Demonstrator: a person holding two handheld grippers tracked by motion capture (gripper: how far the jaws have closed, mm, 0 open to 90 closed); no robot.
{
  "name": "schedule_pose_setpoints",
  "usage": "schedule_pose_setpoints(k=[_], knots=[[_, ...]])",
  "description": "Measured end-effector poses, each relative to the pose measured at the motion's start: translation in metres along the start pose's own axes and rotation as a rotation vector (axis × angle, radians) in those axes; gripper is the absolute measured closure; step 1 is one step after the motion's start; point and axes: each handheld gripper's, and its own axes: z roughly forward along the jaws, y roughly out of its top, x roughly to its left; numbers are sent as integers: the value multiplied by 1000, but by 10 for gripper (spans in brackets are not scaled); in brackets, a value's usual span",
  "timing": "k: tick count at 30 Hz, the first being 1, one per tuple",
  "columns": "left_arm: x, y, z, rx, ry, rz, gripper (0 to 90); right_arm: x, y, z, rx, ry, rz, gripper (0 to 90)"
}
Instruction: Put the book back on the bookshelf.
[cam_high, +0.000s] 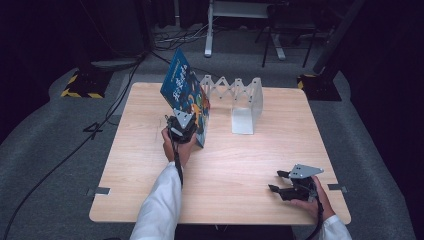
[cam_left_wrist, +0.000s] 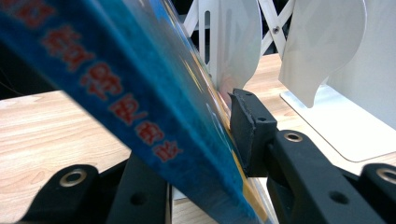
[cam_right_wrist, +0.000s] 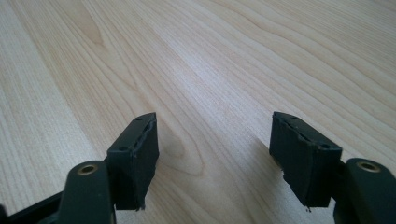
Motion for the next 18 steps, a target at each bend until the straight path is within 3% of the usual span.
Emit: schedule_pose_setpoints(k=[7,10,14,18], knots=[[2,2,-2,9,-1,30,659,0,0,0,3,1,4,330],[5,3,-4,5,-13,14,654,-1,0,0,2,3,7,329],[9,8,-7,10,-18,35,650,-1,0,0,3,3,7,328],[12,10,-12,-8,-28,26,639,-1,0,0,3,3,7,327]])
